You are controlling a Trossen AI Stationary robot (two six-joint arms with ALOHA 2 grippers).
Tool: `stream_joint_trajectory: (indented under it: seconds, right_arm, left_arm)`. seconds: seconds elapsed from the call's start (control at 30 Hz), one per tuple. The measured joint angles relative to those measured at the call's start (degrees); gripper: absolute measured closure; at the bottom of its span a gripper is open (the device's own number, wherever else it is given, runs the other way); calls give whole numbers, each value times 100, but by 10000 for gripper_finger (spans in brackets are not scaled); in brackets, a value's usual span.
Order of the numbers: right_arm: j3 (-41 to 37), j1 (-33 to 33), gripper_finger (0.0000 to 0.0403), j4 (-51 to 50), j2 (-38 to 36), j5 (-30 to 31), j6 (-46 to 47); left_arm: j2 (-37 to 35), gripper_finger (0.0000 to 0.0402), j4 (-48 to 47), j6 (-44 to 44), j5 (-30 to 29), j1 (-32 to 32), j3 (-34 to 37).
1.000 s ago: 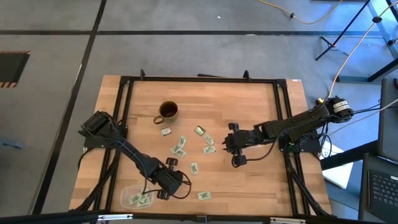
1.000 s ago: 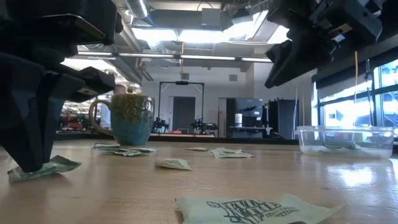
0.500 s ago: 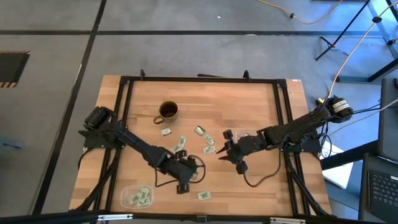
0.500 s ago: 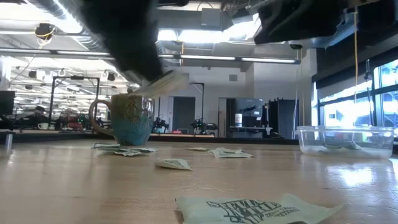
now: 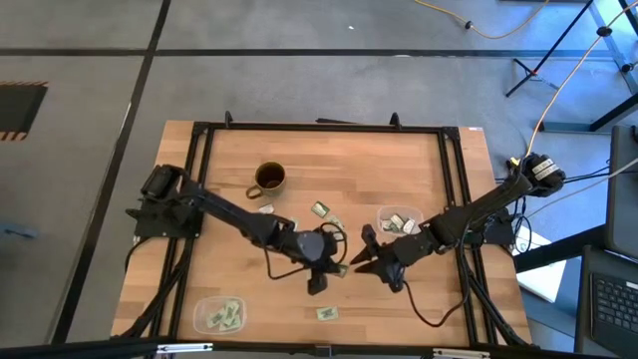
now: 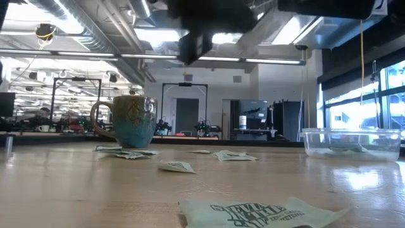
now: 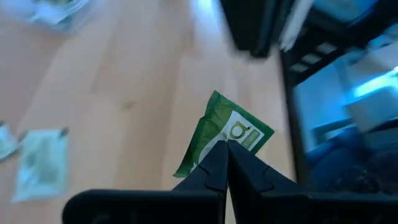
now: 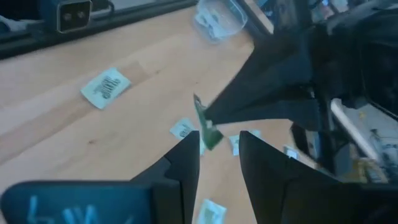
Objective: Pick and place Stevia / Truvia into bins
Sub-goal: Put the truvia packet into the top transparent container
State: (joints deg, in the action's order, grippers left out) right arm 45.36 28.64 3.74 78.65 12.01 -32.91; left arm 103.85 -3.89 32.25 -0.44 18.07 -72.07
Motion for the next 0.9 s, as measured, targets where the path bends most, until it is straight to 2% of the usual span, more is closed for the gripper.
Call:
stream_joint_trajectory:
  seconds: [0.27,0.57,0.9]
  right_arm:
    - [0,11,286,155,0,44,-79]
    - [0,11,288,269,0,60,104]
    - [0,9,341,115,0,58,120]
  left_arm:
    - [-6,399,1038,-2,696,-263,0]
    - [-11,398,1044,-25,786,-365,0]
    - [-11,397,988,-304,849,-410,0]
